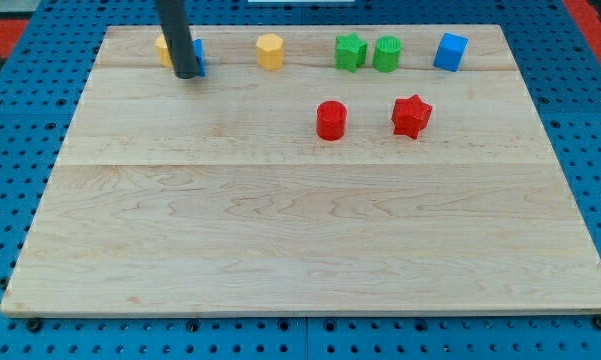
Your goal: Place the blue triangle and yellow heart in a horizontal line with the yellow hexagon
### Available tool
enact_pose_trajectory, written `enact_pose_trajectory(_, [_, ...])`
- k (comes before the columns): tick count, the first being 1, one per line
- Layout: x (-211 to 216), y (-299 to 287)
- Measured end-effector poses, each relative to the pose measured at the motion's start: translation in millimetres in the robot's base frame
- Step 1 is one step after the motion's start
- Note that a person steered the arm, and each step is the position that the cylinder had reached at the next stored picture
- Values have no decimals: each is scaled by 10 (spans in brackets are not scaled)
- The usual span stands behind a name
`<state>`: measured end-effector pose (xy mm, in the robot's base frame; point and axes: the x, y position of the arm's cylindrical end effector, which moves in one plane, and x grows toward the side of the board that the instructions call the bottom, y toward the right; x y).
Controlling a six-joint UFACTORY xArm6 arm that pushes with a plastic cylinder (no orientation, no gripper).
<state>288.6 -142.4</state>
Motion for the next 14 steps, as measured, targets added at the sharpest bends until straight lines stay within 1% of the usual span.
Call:
enact_pose_trajectory(2, [0,173])
enact_pose_trajectory(3, [-125,-573])
enact_pose_trajectory(4, [-252,-796])
enact_pose_trajectory(6, [-247,-103])
enact_pose_trajectory(7, [-247,-107])
enact_pose_trajectory(8, [-141,-254])
enact_pose_trajectory(10, [-133,54])
enact_pose_trajectory(12, [-241,209])
enact_pose_trajectory(13, [-390,223])
enact_pose_trajectory(14, [-589,-58])
